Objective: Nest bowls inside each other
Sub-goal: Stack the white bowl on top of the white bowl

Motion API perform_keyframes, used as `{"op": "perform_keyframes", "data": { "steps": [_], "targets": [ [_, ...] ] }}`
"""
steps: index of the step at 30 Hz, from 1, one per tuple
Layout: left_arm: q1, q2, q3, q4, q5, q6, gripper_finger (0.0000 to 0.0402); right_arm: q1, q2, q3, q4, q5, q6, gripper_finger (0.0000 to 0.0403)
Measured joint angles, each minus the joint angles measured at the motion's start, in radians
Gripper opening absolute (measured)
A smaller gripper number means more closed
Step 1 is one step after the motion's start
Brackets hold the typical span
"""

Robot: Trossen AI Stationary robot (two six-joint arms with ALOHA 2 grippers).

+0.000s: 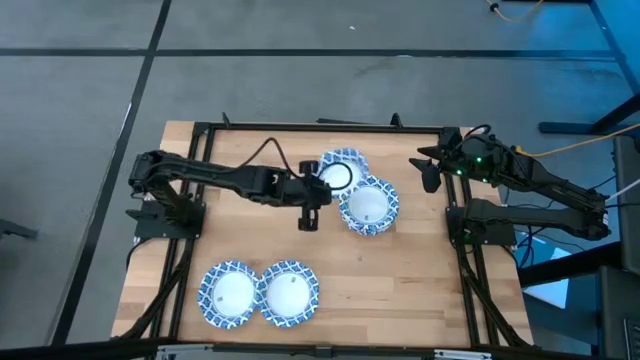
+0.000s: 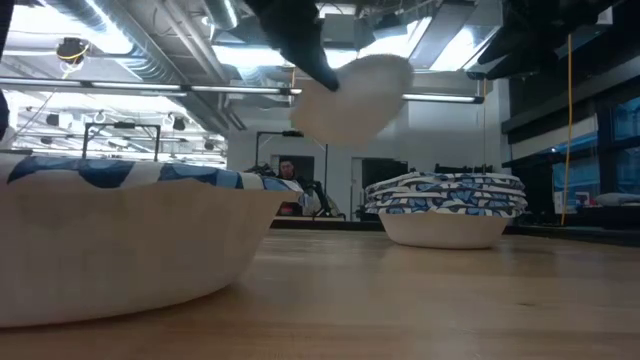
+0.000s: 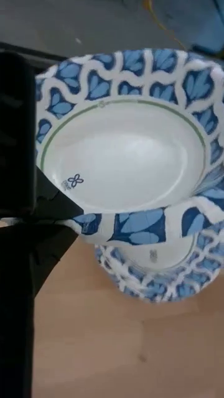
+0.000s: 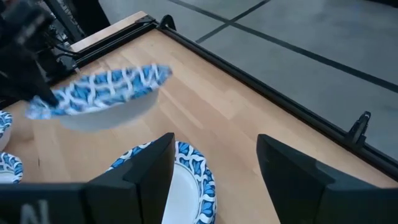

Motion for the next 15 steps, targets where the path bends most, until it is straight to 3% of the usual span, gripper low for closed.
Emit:
{"op": "perform_keyframes", "data": {
  "steps": [15],
  "targets": [
    [-0.005, 0.181, 0.0, 0.293, 0.192, 0.08, 0.0, -0.003, 0.0, 0.0, 0.0, 0.002, 0.014, 0.0228]
  ]
}}
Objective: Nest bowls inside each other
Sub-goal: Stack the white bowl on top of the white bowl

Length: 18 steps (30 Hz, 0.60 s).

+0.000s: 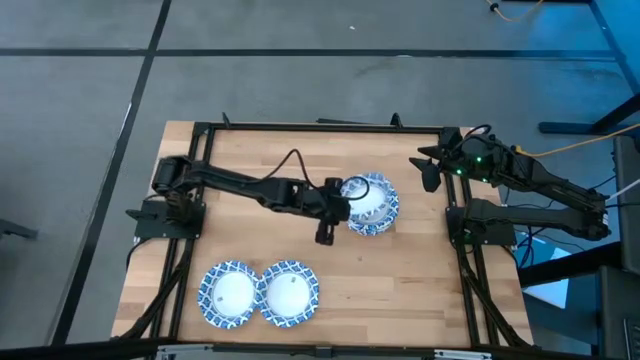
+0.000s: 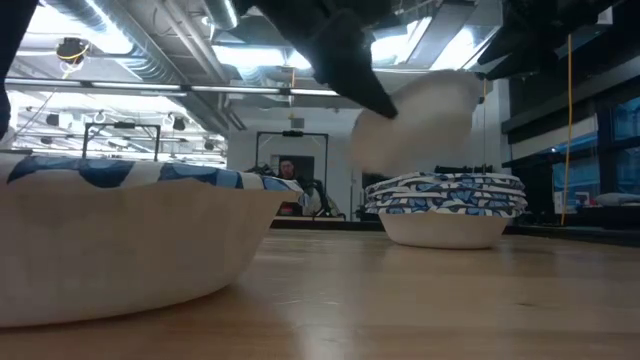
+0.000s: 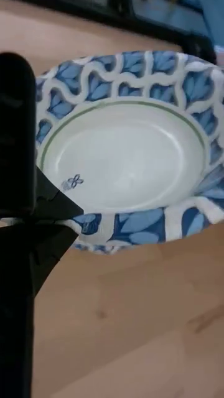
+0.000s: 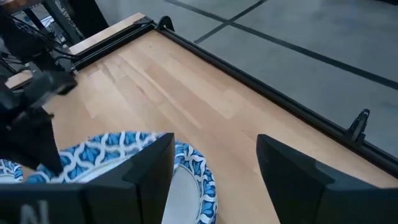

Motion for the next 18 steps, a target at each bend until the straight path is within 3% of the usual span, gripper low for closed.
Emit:
{"op": "perform_keyframes", "data": {
  "steps": [7, 18],
  "targets": [
    [0.0, 0.049, 0.001, 0.045, 0.016, 0.008, 0.0, 0.0, 0.0, 0.0, 0.0, -0.001, 0.015, 0.0228],
    [0.002, 0.054, 0.0, -0.139, -0.096, -0.018, 0.0, 0.0, 0.0, 0.0, 0.0, -0.003, 0.03, 0.0228]
  ]
}}
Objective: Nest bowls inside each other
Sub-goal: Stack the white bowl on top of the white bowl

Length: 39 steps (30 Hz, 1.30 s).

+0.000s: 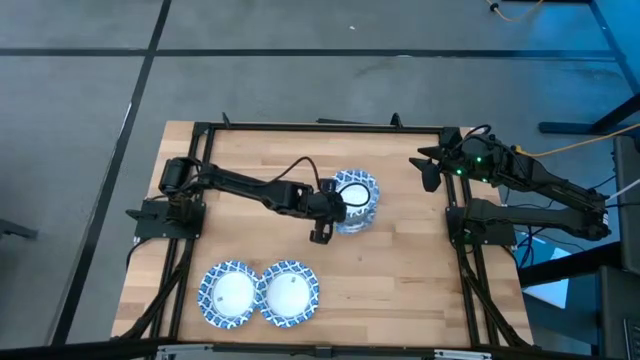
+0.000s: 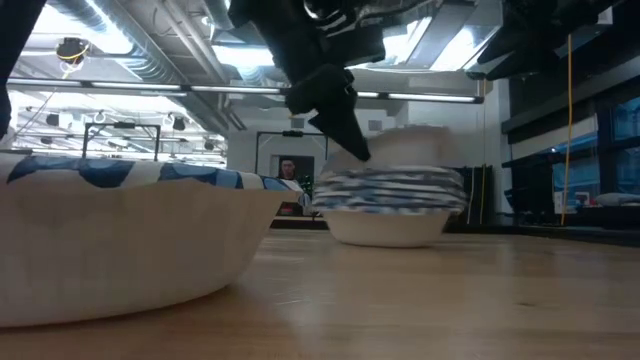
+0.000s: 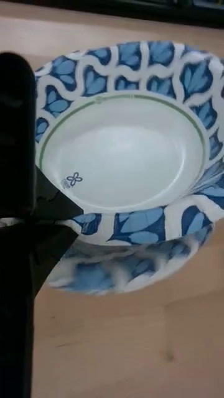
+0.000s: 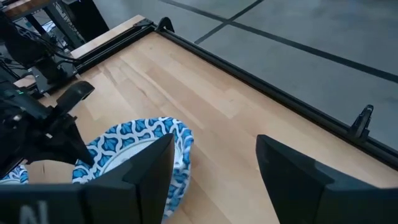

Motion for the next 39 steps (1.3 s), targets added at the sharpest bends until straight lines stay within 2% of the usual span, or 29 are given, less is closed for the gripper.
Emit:
{"op": "perform_keyframes", "data": {
  "steps": [7, 12, 16, 22, 26, 31, 35, 39],
  "targets": [
    [0.004, -0.003, 0.0, -0.103, 0.011, -0.053, 0.0004, 0.0, 0.0, 0.0, 0.0, 0.0, -0.001, 0.0228],
    [0.004, -0.009, 0.0, -0.096, 0.01, -0.082, 0.0023, 0.0, 0.0, 0.0, 0.0, 0.0, -0.004, 0.0228],
    [0.009, -0.009, 0.0, -0.088, 0.065, -0.152, 0.0055, 0.0, 0.0, 0.0, 0.0, 0.0, -0.022, 0.0228],
    [0.032, -0.009, 0.0, -0.053, 0.247, -0.213, 0.0128, 0.0, 0.0, 0.0, 0.0, 0.0, -0.029, 0.0228],
    [0.036, -0.015, -0.001, -0.052, 0.2, -0.22, 0.0145, 0.0, 0.0, 0.0, 0.0, 0.0, -0.031, 0.0228],
    [0.036, -0.105, -0.002, -0.047, 0.203, -0.175, 0.0144, 0.0, 0.0, 0.0, -0.001, -0.008, -0.031, 0.0228],
    [0.022, -0.199, -0.001, -0.079, 0.316, -0.145, 0.0146, 0.001, 0.0, 0.0, -0.002, -0.01, -0.031, 0.0228],
    [-0.009, -0.274, 0.0, -0.156, 0.418, -0.216, 0.0145, 0.0, 0.0, 0.0, -0.005, -0.019, -0.031, 0.0228]
  ]
}}
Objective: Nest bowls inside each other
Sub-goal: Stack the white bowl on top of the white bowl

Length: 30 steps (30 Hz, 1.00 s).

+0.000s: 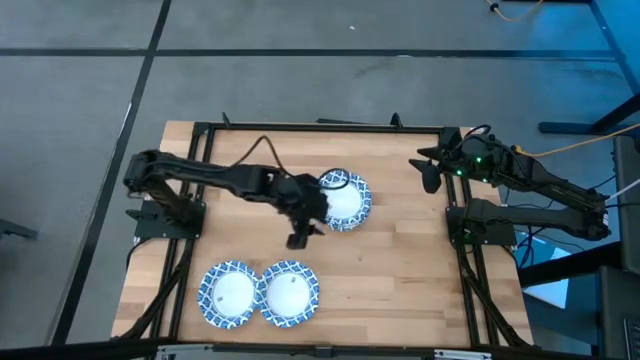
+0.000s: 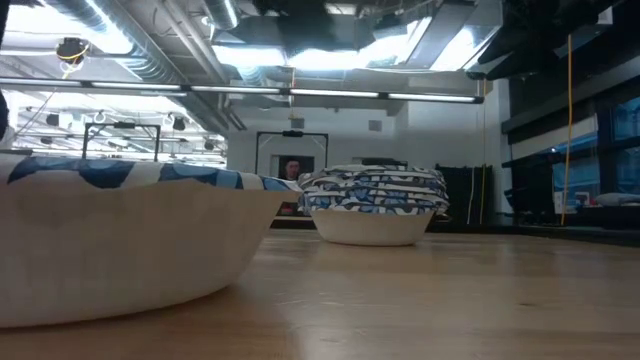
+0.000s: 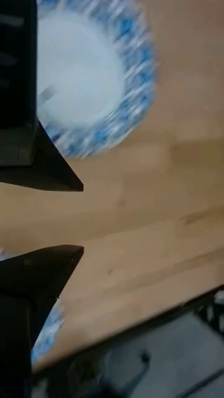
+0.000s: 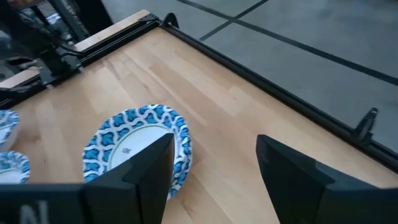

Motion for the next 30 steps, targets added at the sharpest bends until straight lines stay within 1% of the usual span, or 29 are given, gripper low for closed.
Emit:
{"op": "perform_keyframes", "data": {
  "steps": [3, 6, 9, 11, 13, 16, 18, 21, 24, 26, 30],
  "targets": [
    [-0.039, -0.038, 0.0, -0.091, 0.011, -0.03, 0.0146, 0.0, 0.0, 0.0, 0.0, -0.009, 0.0, 0.0228],
    [-0.086, -0.055, 0.0, -0.183, -0.017, -0.062, 0.0146, 0.0, 0.0, 0.0, 0.0, -0.009, -0.003, 0.0228],
    [-0.135, -0.05, -0.001, -0.287, -0.056, -0.079, 0.0144, 0.0, 0.0, 0.0, 0.0, -0.01, -0.003, 0.0228],
    [-0.165, -0.029, -0.002, -0.326, -0.1, -0.097, 0.0143, 0.0, 0.0, 0.0, 0.0, -0.011, -0.003, 0.0228],
    [-0.193, -0.016, -0.034, -0.347, -0.131, -0.1, 0.0143, 0.001, 0.0, 0.0, 0.0, -0.011, -0.003, 0.0228],
    [-0.219, -0.008, -0.098, -0.276, -0.131, -0.109, 0.0143, 0.0, 0.0, 0.0, 0.001, -0.011, -0.002, 0.0228],
    [-0.232, -0.008, -0.157, -0.245, -0.132, -0.145, 0.0143, 0.0, 0.0, 0.0, 0.004, -0.015, 0.0, 0.0228],
    [-0.234, -0.006, -0.241, -0.154, -0.13, -0.202, 0.0143, 0.001, 0.0, 0.0, 0.005, -0.024, 0.001, 0.0228],
    [-0.233, -0.007, -0.308, -0.121, -0.13, -0.267, 0.0143, 0.001, 0.0, 0.0, 0.005, -0.027, 0.004, 0.0228],
    [-0.233, -0.007, -0.352, -0.081, -0.113, -0.305, 0.0143, 0.0, 0.0, 0.0, 0.005, -0.027, 0.004, 0.0228],
    [-0.237, -0.007, -0.42, 0.025, -0.044, -0.373, 0.0143, 0.0, 0.0, 0.0, 0.005, -0.034, 0.003, 0.0228]
  ]
}}
